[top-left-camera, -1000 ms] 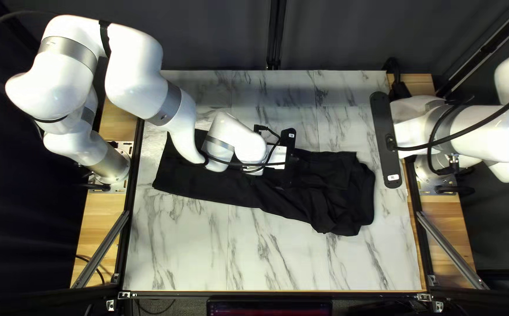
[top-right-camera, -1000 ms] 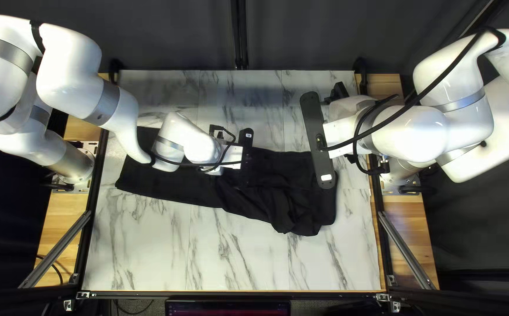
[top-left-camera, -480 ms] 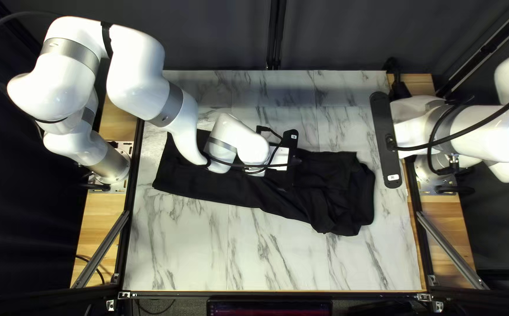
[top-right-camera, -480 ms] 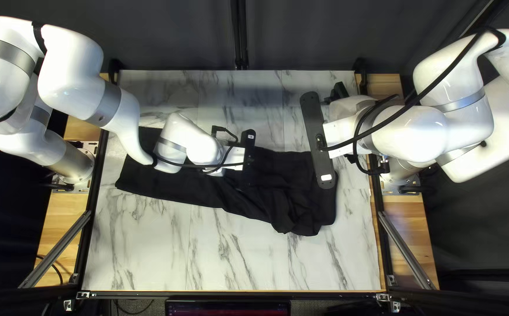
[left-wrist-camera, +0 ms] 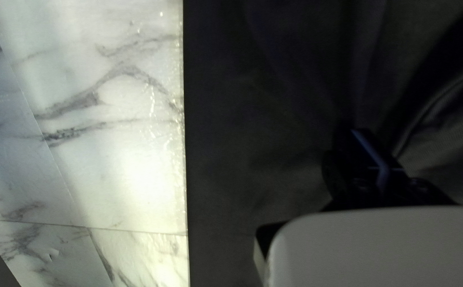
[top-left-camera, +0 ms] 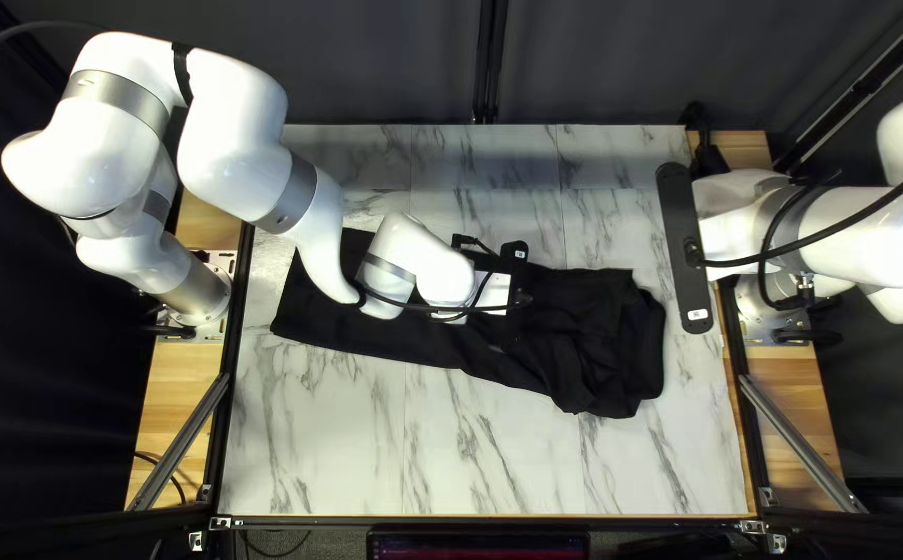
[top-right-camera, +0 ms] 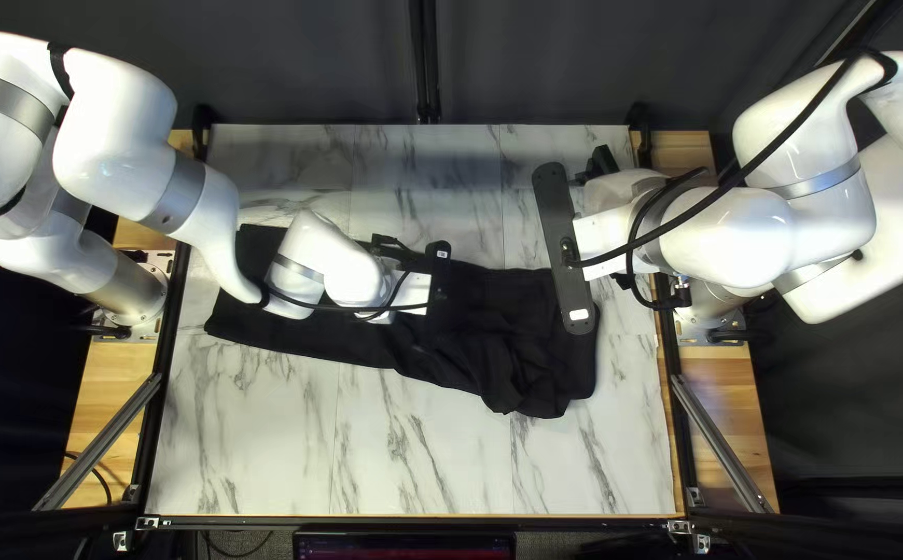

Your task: Fold t-shirt

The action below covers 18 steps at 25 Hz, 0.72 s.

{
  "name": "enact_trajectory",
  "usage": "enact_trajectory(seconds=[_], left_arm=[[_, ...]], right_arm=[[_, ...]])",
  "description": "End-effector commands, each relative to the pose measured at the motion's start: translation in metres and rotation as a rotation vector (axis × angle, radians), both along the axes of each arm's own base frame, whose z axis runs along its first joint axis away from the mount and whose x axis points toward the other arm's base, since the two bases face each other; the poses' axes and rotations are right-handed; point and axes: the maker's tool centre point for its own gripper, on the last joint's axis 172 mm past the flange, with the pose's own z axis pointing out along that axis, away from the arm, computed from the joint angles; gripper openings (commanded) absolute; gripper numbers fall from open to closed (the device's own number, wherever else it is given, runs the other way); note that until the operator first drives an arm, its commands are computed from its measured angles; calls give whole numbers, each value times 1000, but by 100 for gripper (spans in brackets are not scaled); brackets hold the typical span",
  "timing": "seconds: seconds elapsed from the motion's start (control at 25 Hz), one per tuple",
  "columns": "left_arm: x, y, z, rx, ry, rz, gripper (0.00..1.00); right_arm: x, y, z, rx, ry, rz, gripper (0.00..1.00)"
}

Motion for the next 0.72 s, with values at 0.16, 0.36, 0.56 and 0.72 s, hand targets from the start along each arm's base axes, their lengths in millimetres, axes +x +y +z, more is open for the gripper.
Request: enact_trajectory(seconds=[0.16, 0.36, 0.56, 0.72], left_arm=[[-1, -1, -1, -16, 19, 1, 100], [-3, -4, 9, -15, 23, 9, 100], [-5, -14, 21, -16, 16, 18, 100], [-5, -20, 25, -14, 11, 21, 100]], right_arm=[[0, 0, 0, 0, 0, 0, 100], [0, 0, 0, 0, 0, 0, 100], [0, 0, 0, 0, 0, 0, 100], [0, 0, 0, 0, 0, 0, 100]])
